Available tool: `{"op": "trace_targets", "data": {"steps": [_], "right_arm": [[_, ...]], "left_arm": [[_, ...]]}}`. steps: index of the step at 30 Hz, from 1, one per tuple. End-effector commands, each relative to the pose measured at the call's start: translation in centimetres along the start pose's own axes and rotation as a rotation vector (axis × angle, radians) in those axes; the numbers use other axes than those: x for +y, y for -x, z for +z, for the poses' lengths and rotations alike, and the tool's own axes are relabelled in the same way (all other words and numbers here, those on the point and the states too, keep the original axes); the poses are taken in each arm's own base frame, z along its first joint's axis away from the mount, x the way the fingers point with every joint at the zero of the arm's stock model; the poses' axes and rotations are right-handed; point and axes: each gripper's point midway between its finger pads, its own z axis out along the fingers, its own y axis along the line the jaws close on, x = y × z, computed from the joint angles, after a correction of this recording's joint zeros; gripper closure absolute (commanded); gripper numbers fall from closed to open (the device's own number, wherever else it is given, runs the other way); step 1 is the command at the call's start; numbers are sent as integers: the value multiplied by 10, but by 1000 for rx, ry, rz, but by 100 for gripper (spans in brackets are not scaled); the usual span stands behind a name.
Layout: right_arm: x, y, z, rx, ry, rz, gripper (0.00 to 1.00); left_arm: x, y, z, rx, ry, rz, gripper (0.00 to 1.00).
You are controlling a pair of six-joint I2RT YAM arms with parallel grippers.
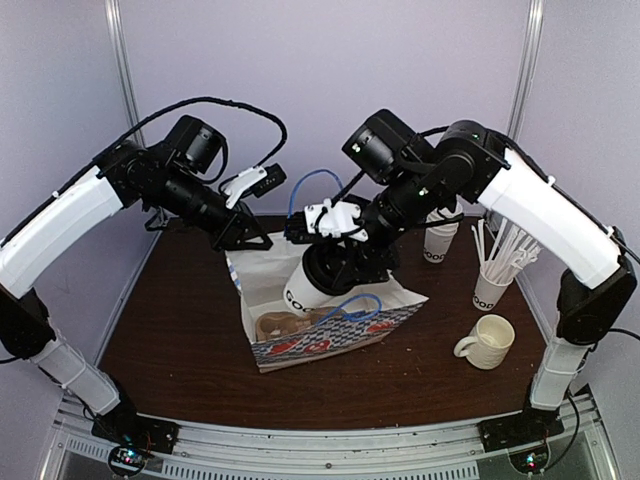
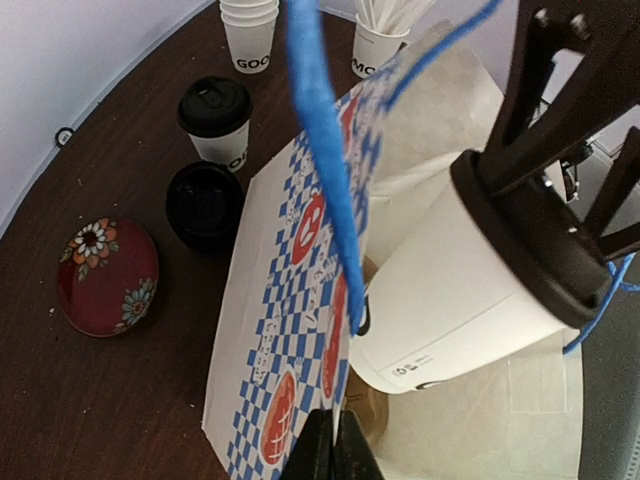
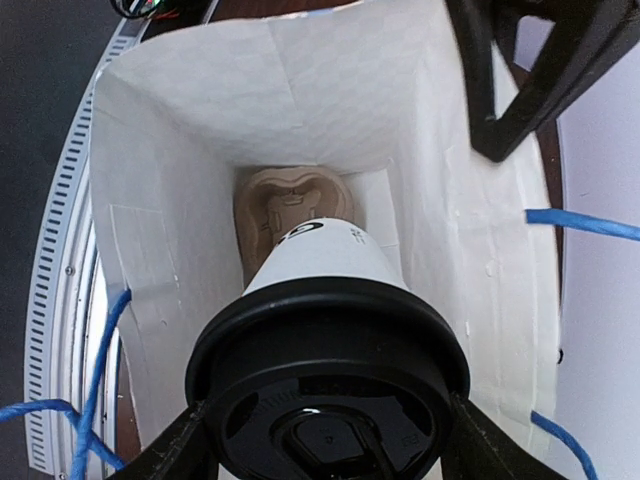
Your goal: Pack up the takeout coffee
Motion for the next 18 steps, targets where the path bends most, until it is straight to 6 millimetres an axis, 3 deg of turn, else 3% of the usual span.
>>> {"op": "trace_targets", "data": {"steps": [1,6,12,18], "right_arm": [[10,-14,-5,75,-41,-49,34],[28,-22,0,152,-66,-135,34],[56,-33,5,227,-101,-236,34],[81,-38,5,239,-93,-267,34]], "left_arm": [[-7,16,-5,-75,10,5,100],[-5,16,1,-61,26,10,96],[-14,33,-15,-114,15,23,52],[-26,60,-51,-255,26,36,36]]}}
